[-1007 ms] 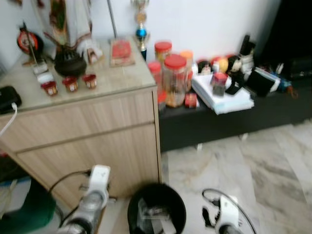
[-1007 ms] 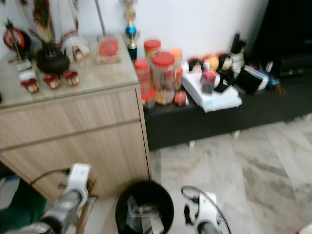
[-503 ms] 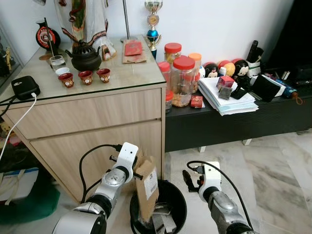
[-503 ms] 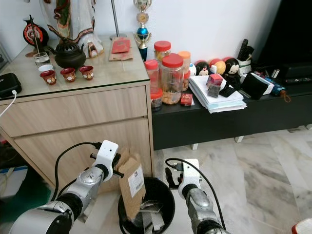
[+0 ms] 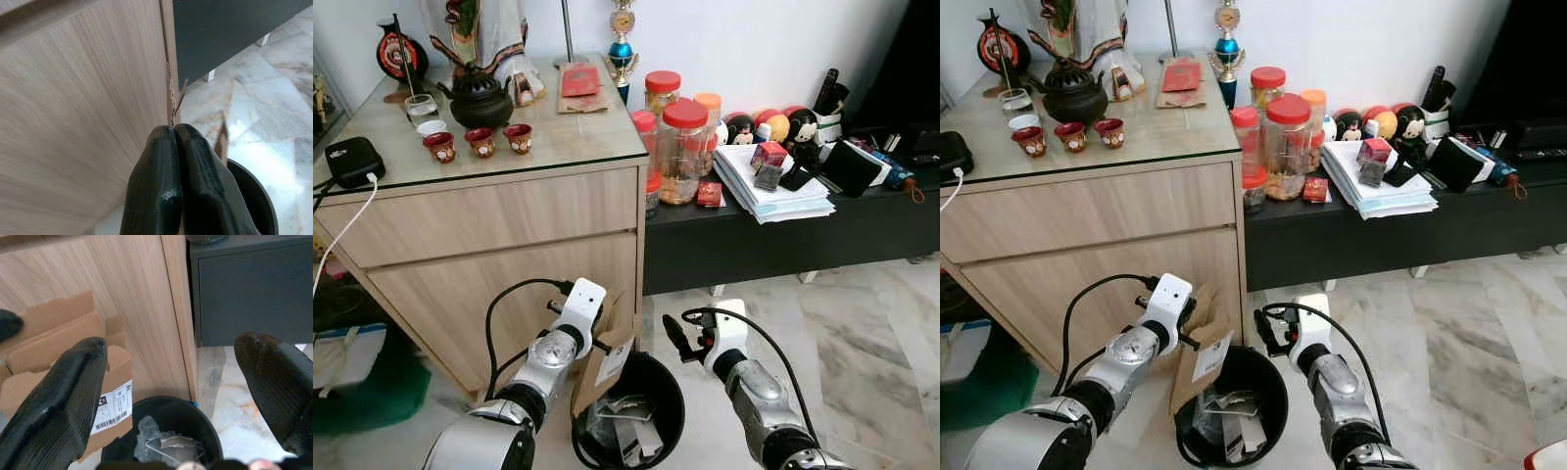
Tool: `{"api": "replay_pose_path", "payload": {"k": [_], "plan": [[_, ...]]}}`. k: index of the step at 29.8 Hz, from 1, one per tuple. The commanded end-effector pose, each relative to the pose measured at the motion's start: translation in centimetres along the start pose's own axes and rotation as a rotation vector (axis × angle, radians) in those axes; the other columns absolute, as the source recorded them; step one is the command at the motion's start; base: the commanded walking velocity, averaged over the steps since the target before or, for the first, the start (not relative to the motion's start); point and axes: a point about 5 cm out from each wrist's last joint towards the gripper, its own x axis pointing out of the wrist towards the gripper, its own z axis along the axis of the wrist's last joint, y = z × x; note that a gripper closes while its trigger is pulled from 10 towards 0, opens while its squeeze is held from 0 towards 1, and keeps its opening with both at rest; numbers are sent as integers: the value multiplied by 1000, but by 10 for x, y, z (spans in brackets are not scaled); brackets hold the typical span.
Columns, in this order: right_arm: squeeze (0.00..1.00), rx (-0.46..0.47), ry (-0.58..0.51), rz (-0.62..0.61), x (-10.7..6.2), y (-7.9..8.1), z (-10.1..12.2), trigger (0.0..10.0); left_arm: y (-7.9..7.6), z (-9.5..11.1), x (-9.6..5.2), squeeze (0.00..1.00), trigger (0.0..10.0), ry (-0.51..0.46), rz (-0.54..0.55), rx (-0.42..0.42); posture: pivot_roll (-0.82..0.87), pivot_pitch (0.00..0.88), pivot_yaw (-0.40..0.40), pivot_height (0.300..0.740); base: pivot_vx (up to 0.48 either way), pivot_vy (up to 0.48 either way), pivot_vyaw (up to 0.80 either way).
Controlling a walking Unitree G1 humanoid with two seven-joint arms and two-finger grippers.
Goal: Picking trash to rubbish bin
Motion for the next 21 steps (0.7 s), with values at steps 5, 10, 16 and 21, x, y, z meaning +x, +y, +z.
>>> {"api": "replay_pose_path", "payload": {"k": [5,10,16,21], "plan": [[0,-32,-39,7,-3,-7,7,10000,-3,11,4,0,10000,-40,-25,24,-139,84,-51,740,0,0,0],[0,-42,-40,7,-7,-11,6,10000,-4,19,6,0,10000,-68,-17,28,-147,102,-64,740,0,0,0],[0,-44,-36,9,-10,-11,3,10000,-5,24,8,1000,10000,-83,-26,26,-152,102,-68,740,0,0,0],[0,-44,-33,16,-10,-8,2,10000,-3,25,8,1000,10000,-89,-29,25,-149,101,-66,740,0,0,0]]}}
